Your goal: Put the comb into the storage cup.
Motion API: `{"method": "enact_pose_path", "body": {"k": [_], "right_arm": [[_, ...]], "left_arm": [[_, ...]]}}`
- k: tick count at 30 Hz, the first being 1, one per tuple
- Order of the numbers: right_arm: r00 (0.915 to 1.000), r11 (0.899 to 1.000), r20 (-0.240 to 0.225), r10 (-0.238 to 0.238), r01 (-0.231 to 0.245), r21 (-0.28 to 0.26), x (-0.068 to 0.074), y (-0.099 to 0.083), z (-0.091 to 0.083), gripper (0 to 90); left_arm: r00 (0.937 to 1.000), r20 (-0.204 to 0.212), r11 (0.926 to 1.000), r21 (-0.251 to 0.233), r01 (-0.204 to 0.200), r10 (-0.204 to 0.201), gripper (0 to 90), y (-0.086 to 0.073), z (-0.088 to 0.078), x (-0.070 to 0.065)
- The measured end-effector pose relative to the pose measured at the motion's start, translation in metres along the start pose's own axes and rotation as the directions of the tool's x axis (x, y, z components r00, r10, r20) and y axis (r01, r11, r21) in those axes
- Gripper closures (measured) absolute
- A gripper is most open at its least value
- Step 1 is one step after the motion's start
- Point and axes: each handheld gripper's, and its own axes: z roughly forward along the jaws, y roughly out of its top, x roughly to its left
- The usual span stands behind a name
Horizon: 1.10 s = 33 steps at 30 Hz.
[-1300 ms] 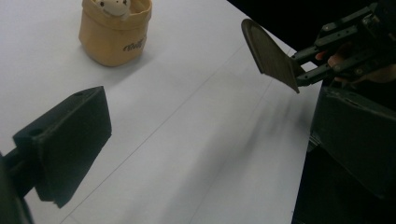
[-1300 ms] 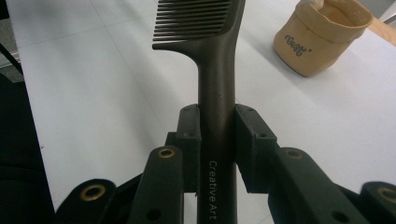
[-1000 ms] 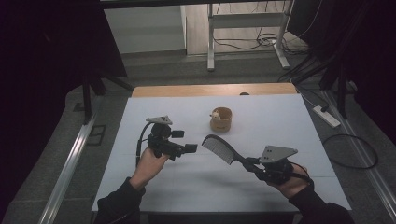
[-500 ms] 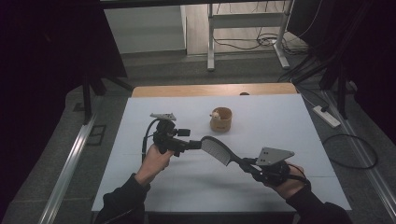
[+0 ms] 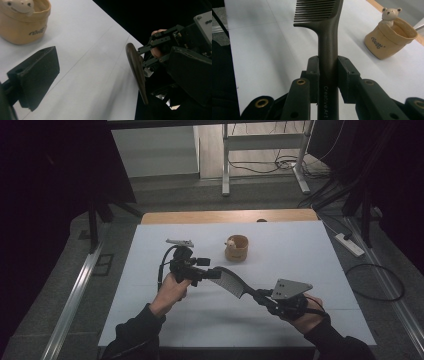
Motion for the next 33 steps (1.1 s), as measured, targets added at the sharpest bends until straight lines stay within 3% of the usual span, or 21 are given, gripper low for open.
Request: {"method": "enact_pose_path", "body": {"k": [14, 20, 25, 33], "right_arm": [[0.9996, 0.999, -0.002, -0.029, 0.029, -0.015, 0.0034, 0.0022, 0.0009, 72.6], [0.9993, 0.999, 0.001, -0.037, 0.038, -0.012, 0.0041, 0.0019, 0.0013, 72.6], [0.9989, 0.999, 0.003, -0.047, 0.047, -0.010, 0.0045, 0.0018, 0.0018, 72.6], [0.9986, 0.999, 0.010, -0.051, 0.051, -0.009, 0.0041, 0.0015, 0.0026, 72.6]], "left_arm": [[0.9988, 0.050, 0.9998, 0.018, -0.004, 0.004, 0.0, 0.0043, 0.0086, -0.0044], [0.9940, 0.104, 0.9994, 0.015, 0.033, -0.034, 32.5, 0.0029, 0.0049, -0.0014], [0.9888, 0.131, 0.9974, 0.019, 0.070, -0.071, 53.7, 0.0026, 0.0039, 0.0010], [0.9828, 0.151, 0.9940, 0.042, 0.101, -0.106, 74.0, 0.0021, 0.0051, 0.0012]]}}
